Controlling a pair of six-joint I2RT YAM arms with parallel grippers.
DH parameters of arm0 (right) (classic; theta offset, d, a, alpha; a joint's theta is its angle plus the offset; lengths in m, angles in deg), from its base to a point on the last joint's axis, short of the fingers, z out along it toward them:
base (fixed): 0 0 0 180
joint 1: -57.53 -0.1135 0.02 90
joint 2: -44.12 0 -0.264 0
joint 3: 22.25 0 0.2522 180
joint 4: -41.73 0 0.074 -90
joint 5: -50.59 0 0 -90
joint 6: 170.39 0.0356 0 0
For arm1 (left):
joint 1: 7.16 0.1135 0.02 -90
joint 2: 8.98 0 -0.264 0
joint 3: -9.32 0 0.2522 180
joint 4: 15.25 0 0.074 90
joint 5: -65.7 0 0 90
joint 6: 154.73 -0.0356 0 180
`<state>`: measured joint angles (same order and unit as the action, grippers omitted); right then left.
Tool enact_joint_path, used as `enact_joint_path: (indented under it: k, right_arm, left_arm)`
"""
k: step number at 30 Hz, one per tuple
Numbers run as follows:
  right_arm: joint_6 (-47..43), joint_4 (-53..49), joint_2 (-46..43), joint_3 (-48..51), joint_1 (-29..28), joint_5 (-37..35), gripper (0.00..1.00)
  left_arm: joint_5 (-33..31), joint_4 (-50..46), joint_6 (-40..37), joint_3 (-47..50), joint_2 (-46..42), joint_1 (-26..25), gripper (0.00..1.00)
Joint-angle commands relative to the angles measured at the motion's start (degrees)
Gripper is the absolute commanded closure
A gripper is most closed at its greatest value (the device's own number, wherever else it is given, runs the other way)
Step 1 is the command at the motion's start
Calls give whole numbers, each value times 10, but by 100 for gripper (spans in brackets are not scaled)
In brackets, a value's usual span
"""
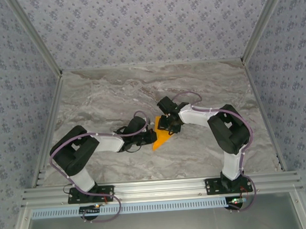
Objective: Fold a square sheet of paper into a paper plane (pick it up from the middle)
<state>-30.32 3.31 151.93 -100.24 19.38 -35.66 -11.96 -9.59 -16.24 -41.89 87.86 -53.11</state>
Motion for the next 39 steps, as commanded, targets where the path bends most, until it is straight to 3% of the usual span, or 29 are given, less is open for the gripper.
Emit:
enact_joint_path:
  k: [1, 22, 39]
  right_arm:
    - [-11, -35, 114, 52, -1, -41, 47]
    - [-4, -40, 139, 45, -1, -45, 48]
    - [-4, -43, 144, 42, 0, -43, 47]
  left_arm:
    - [-12, -18, -12, -11, 0, 3, 91]
    - [-6, -15, -11, -1, -75, 11, 88]
    - [64, 50, 6, 6, -42, 12, 89]
